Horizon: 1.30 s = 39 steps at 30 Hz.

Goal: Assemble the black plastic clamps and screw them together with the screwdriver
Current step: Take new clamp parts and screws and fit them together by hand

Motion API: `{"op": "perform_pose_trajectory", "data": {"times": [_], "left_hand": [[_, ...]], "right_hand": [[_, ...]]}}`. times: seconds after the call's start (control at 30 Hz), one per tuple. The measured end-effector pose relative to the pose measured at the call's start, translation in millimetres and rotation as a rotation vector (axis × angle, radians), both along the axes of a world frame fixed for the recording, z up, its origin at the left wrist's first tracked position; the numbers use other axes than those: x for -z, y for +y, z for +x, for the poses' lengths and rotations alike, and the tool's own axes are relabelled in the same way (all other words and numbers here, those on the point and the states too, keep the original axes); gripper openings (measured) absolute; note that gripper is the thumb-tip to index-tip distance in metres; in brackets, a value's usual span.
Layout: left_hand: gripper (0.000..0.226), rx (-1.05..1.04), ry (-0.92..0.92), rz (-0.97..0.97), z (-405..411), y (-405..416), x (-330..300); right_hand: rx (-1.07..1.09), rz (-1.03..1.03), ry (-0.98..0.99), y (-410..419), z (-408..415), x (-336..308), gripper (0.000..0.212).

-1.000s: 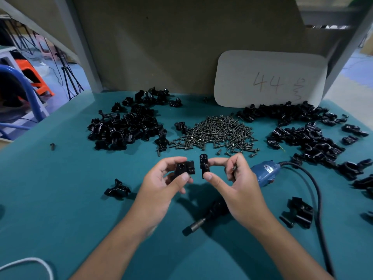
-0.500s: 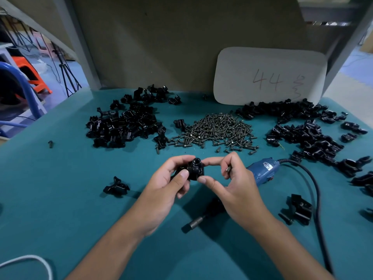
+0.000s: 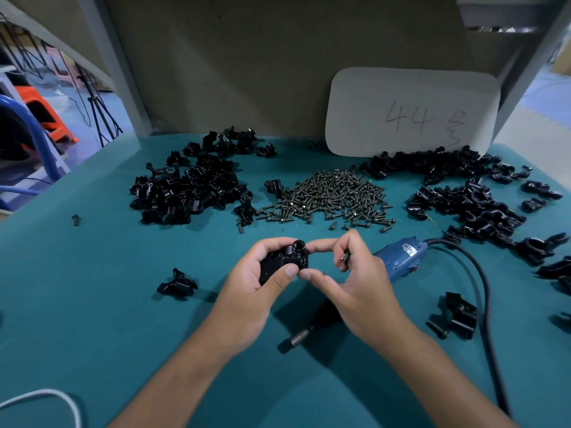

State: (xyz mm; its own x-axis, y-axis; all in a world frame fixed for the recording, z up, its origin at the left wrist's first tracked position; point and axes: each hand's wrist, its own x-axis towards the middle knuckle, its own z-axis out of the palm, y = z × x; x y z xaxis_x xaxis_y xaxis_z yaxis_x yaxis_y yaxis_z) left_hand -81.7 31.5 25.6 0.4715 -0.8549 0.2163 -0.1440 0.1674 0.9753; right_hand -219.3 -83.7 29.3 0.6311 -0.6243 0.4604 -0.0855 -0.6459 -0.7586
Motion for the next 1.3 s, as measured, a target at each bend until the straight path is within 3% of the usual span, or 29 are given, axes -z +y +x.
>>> {"op": "perform_pose_trajectory", "data": {"times": [0.8, 0.9, 1.03, 1.3], "left_hand": [[0.029, -0.003, -0.108, 0.054, 7, 1, 6], [0.026, -0.022, -0.114, 0.054, 7, -1, 6], [0.024, -0.066, -0.112, 0.071, 9, -1, 7], [0.024, -0.079, -0.171, 0.079, 7, 0, 6]], "right_hand": [[-0.018, -0.003, 0.046, 2, 0, -2, 0.047], [-0.029, -0.018, 0.049, 3, 0, -2, 0.042], [-0.042, 0.049, 0.078, -2, -3, 1, 0.015], [-0.031, -0.022, 0.061, -4, 1, -5, 0.019]]}}
